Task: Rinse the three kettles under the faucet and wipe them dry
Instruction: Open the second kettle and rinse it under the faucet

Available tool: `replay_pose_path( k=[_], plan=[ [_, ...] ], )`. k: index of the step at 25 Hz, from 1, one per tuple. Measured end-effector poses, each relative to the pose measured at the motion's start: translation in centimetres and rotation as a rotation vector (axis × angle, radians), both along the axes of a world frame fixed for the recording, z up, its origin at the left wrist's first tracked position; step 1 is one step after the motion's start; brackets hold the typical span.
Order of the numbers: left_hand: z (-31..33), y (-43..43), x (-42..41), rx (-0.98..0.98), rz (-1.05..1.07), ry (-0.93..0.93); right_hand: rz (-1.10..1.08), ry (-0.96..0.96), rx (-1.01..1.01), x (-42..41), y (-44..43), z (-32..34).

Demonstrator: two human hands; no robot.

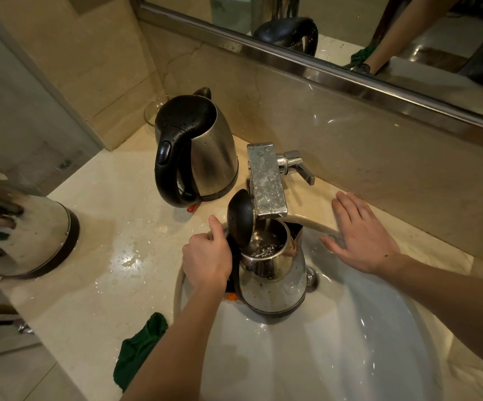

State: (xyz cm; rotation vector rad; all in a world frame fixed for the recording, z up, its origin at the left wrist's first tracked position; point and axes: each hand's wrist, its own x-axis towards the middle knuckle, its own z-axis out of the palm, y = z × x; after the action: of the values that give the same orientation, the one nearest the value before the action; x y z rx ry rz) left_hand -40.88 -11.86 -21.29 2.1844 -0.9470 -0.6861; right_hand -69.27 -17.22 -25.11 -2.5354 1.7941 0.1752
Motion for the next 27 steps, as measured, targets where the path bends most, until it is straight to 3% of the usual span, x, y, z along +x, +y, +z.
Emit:
replay_pose_path(
  k=[27],
  plan=[
    [0.17, 0.13, -0.09, -0.006, -0.013, -0.011, -0.005, 0.005, 0.007, 0.06, 0.03, 0.11]
  ],
)
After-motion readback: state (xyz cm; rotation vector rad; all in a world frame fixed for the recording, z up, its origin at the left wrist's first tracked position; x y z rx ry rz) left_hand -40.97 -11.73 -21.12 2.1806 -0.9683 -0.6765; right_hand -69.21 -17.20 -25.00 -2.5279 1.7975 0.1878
